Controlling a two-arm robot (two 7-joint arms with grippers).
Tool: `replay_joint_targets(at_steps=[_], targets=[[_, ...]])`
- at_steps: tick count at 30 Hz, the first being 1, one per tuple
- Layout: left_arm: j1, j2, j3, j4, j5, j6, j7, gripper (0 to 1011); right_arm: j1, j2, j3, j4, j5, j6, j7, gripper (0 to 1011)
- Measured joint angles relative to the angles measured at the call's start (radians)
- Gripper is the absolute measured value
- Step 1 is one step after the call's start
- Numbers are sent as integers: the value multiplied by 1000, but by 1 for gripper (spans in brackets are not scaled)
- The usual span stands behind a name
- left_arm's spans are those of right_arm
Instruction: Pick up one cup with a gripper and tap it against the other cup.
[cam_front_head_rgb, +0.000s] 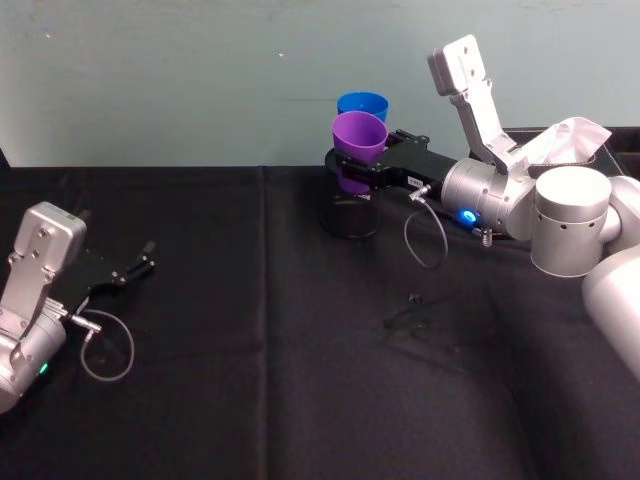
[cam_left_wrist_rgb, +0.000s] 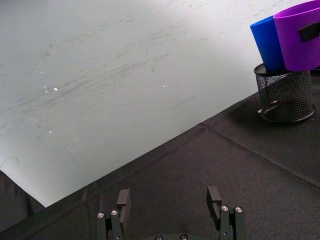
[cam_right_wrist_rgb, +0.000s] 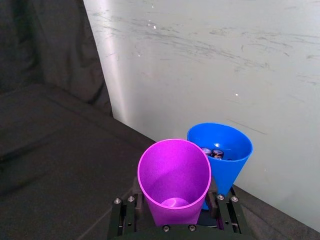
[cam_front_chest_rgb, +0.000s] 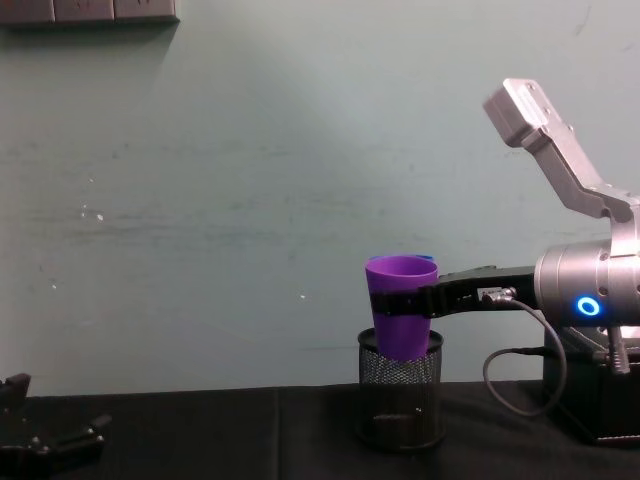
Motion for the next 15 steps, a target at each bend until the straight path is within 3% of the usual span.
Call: replay_joint_targets(at_steps=[15], targets=[[0,0,0,0,0,0,0,1000,0,0,0,0,0,0,0,726]])
